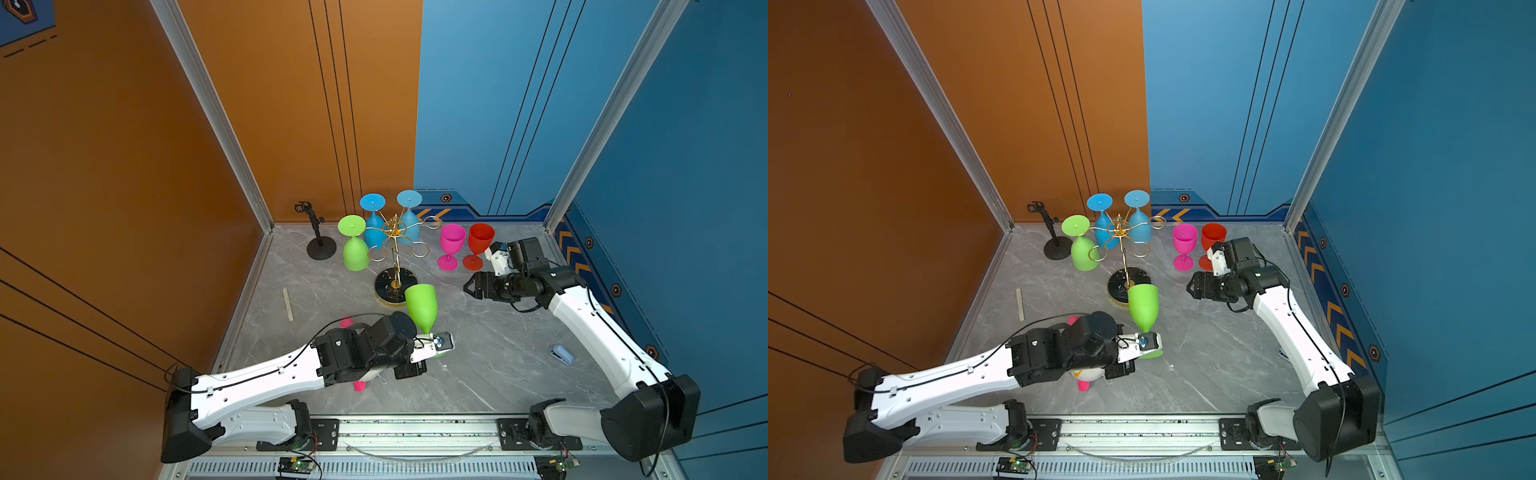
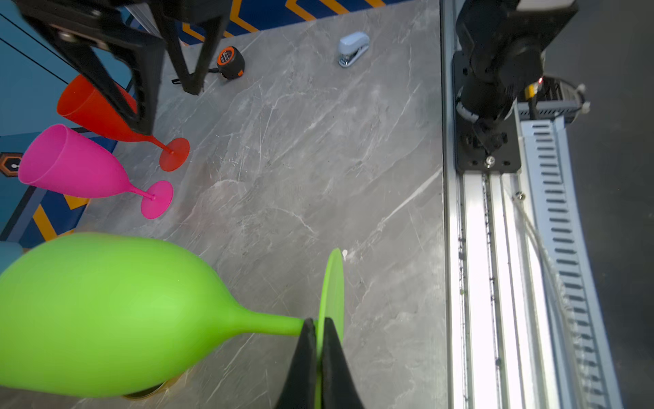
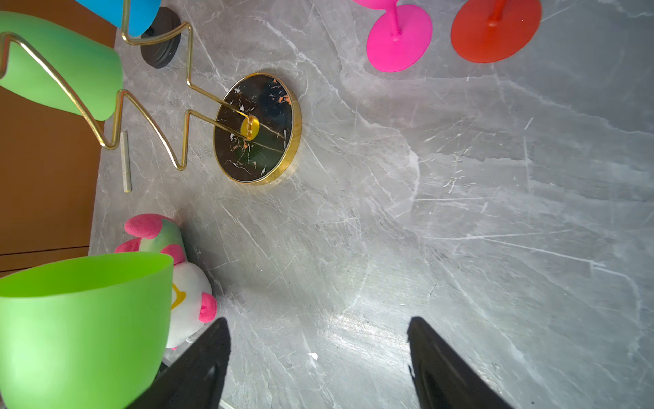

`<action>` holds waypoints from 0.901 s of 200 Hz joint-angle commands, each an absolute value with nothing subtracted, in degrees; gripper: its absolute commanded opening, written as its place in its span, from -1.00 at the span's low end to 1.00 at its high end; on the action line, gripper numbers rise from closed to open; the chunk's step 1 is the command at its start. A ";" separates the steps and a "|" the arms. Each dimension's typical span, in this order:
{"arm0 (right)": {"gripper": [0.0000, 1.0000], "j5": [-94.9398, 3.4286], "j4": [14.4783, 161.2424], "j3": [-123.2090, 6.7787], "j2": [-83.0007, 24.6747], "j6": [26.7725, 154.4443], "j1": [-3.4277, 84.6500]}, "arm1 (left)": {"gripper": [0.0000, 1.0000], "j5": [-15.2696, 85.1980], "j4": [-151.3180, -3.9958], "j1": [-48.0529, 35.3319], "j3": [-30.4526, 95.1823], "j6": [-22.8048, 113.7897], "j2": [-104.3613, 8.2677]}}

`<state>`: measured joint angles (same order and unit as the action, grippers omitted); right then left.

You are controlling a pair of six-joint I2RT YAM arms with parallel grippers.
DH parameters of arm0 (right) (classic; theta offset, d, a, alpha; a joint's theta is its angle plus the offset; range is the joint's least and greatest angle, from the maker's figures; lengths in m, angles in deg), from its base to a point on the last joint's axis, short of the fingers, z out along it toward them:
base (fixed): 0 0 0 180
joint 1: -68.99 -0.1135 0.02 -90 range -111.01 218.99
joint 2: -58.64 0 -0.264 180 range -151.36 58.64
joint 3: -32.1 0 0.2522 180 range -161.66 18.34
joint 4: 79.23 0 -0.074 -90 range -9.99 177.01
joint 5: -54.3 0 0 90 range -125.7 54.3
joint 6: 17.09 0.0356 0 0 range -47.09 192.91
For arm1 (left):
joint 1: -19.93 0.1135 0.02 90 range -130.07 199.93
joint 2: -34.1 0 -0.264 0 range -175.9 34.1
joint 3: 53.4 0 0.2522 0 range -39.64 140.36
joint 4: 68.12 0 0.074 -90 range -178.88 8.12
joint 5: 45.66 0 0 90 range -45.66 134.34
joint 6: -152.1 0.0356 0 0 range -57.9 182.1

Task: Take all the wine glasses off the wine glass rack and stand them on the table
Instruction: 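Carry the green glass toward the right gripper while the right gripper grasps its bowl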

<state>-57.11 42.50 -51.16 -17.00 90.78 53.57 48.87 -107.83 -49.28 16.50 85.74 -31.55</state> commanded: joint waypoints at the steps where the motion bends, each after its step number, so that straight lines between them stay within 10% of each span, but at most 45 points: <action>1: 0.59 -59.18 40.96 -54.35 -18.14 90.47 52.37 | -1.00 59.13 -106.81 -51.94 12.53 99.87 -31.43; 180: 0.24 -74.99 37.42 -63.91 -25.77 88.55 43.79 | -1.00 79.88 -81.45 -55.17 -8.35 139.99 -24.25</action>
